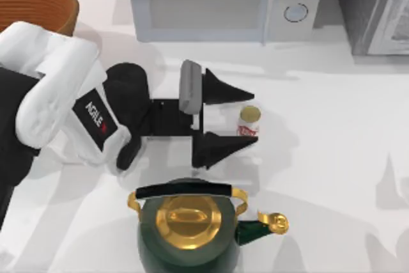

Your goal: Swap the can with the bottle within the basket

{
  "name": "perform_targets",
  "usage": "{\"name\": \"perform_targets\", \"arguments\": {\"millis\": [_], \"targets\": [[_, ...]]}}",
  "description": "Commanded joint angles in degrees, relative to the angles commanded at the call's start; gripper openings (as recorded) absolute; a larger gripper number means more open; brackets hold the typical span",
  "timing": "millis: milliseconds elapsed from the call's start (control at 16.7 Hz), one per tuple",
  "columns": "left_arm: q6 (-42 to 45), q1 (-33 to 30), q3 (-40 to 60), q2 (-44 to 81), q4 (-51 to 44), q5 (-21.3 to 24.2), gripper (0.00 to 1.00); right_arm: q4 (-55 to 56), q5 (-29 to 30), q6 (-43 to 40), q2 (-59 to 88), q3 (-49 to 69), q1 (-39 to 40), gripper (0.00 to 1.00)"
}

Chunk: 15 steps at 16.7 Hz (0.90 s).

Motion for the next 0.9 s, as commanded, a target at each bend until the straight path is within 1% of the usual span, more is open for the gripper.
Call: {"name": "perform_targets", "arguments": {"millis": [420,540,720,900], "targets": [[0.0,0.2,0.0,0.0,0.0,0.0,1.00,0.0,0.0,0.0,0.0,0.0,0.0,1.00],[0.3,0.9,-0.7,-1.7,-1.0,-1.2,1.00,0.0,0.0,0.0,0.0,0.0,0.0,1.00],[1.0,3.4,-3.7,-8.8,-5.2,-5.7,1.00,0.0,0.0,0.0,0.0,0.0,0.0,1.00],[1.6,6.7,-9.2,-21.2,-12.4,-12.5,1.00,0.0,0.0,0.0,0.0,0.0,0.0,1.00]]}}
